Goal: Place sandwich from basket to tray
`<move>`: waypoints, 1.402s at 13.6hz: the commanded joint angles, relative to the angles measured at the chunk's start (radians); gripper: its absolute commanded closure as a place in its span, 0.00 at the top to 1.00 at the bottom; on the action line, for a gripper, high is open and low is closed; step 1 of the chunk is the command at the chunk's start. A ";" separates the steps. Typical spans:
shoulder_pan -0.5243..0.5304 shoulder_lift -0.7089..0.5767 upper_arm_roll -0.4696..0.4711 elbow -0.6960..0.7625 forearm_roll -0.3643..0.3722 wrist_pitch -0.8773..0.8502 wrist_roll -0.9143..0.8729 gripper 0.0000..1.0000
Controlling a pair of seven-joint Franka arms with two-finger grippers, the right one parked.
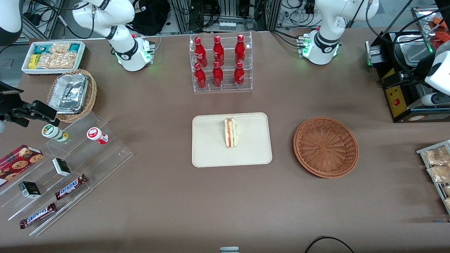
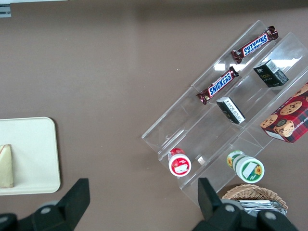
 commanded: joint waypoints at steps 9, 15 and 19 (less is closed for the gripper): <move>0.417 -0.157 -0.549 -0.132 0.019 0.118 -0.005 1.00; 0.374 -0.079 -0.485 -0.021 0.006 0.120 -0.029 1.00; 0.355 -0.005 -0.483 0.060 0.015 0.120 -0.037 1.00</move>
